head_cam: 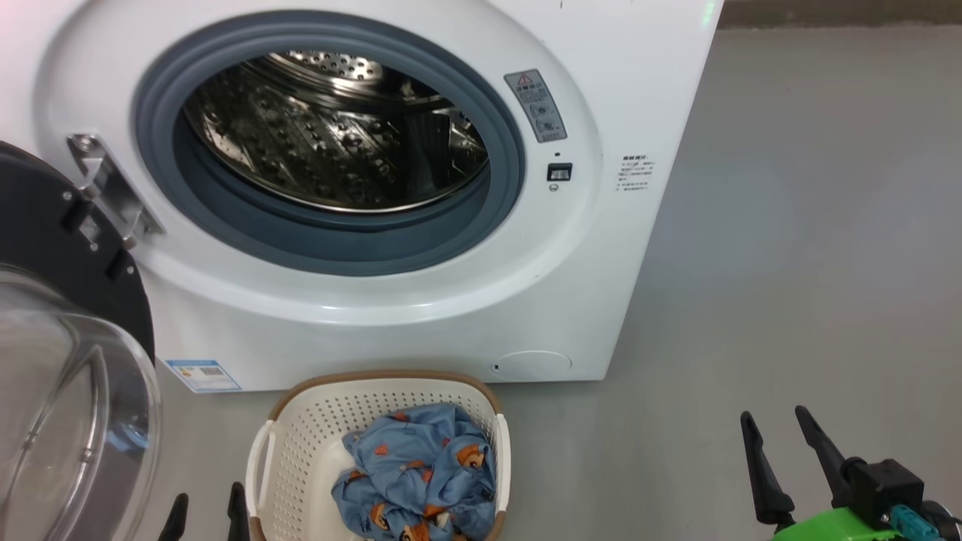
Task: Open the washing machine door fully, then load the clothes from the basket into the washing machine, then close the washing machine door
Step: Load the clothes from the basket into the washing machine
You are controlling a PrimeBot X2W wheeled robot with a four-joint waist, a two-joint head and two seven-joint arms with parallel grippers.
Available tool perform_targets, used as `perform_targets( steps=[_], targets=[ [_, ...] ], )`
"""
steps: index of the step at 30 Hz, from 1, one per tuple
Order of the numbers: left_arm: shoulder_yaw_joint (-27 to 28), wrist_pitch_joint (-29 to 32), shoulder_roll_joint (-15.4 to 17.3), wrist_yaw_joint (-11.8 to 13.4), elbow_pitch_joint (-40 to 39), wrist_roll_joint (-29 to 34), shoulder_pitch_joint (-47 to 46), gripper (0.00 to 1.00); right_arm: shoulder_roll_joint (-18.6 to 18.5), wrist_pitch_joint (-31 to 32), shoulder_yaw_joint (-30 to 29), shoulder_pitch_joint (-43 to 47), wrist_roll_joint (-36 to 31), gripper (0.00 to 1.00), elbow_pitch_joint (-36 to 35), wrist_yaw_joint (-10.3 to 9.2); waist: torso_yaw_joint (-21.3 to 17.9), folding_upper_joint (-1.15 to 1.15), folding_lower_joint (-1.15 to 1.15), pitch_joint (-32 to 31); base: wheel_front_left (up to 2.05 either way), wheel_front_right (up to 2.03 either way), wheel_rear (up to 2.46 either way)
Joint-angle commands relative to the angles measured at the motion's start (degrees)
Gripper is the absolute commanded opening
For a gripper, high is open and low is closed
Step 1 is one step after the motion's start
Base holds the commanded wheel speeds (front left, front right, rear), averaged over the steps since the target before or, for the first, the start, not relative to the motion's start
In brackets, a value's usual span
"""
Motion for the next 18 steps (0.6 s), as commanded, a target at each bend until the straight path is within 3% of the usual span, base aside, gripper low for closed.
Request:
perform_targets(
  steps=[1,18],
  targets=[
    [1.27,-0.63,0.77,-0.32,-0.63,-0.11,-2.8,1.0,-0.11,-0.43,1.14,-2.84,-0.62,1.0,-1.63,0.16,-0.52,0.0,0.0,1.15,0.0,0.0,0.0],
    [-5.06,5.73,1.8,-1.65,6.26,-1.56,-10.13,1.0,0.06,-0.43,2.51,-7.54,1.02,1.0,-2.18,0.16,-6.31,0.0,0.0,9.49,0.0,0.0,0.0]
  ],
)
